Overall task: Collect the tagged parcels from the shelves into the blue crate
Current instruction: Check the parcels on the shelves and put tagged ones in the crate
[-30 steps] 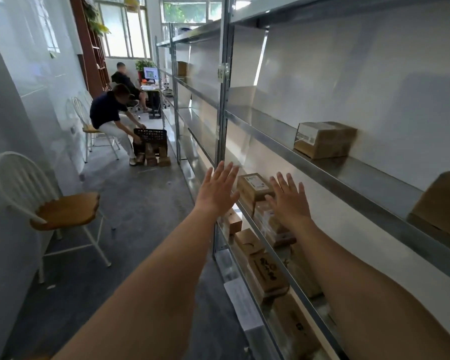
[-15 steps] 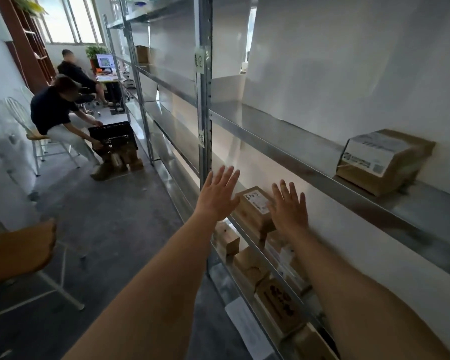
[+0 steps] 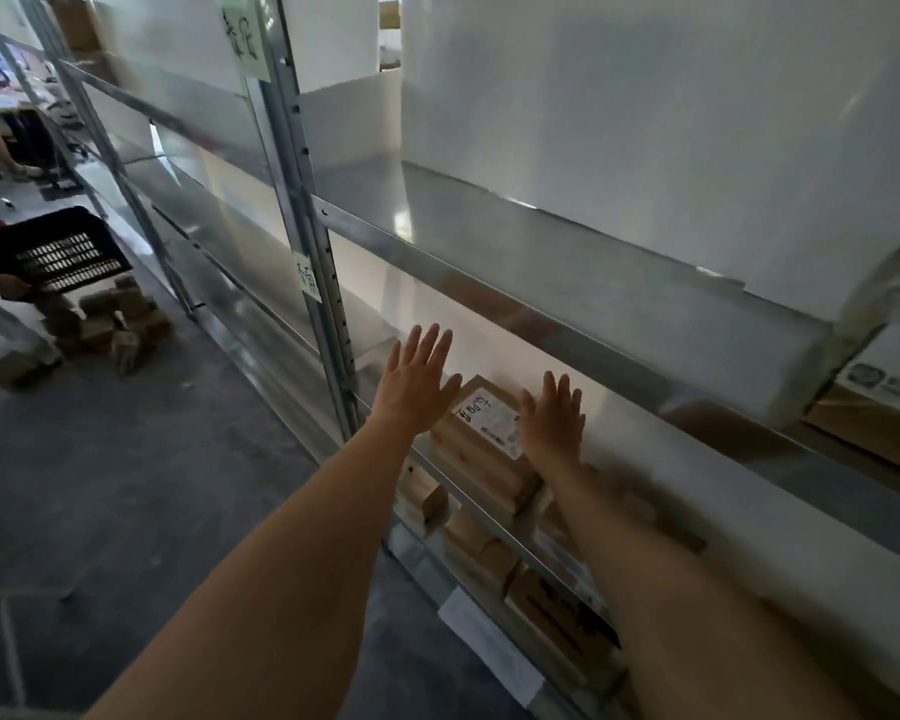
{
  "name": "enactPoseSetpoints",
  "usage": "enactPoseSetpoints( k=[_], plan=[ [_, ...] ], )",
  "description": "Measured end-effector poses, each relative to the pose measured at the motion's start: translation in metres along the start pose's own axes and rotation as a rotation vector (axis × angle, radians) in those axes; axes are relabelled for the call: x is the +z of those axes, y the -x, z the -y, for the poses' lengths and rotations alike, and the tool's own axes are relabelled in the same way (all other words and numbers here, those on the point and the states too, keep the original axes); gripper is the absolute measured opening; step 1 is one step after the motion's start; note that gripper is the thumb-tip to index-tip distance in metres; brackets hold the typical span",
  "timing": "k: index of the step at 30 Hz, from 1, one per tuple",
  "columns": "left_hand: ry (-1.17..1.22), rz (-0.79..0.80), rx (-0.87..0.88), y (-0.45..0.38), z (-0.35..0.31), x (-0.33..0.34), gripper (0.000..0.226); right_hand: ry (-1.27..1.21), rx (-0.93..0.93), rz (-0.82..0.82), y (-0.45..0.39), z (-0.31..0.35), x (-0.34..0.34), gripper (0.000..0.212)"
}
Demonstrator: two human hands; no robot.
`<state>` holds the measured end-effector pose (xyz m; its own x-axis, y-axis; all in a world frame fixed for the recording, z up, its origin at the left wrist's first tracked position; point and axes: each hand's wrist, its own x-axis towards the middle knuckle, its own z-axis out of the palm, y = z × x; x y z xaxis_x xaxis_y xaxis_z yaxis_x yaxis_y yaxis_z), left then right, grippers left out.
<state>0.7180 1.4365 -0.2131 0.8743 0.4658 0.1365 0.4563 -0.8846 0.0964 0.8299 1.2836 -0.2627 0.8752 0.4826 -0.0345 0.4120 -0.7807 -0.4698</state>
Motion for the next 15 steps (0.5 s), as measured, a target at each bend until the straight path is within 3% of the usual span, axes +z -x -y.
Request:
enactPoseSetpoints(
  k=[4,8,12,15],
  plan=[
    [0.087,0.134,0.026,-0.033,0.016,0.037,0.074,-0.172,0.279,-0.016,-0.001,0.001,0.026,0.061],
    [0.114,0.438,0.066,-0.069,0.032,0.091,0.079,-0.461,0.488,-0.141,-0.005,0.002,0.041,0.063],
    [0.607,0.551,-0.170,-0.083,0.026,0.121,0.069,-0.580,0.700,-0.260,0.000,0.009,0.061,0.063],
    [0.834,0.640,-0.174,-0.082,0.026,0.128,0.047,-0.695,0.766,-0.296,0.010,0.011,0.076,0.056]
  ],
)
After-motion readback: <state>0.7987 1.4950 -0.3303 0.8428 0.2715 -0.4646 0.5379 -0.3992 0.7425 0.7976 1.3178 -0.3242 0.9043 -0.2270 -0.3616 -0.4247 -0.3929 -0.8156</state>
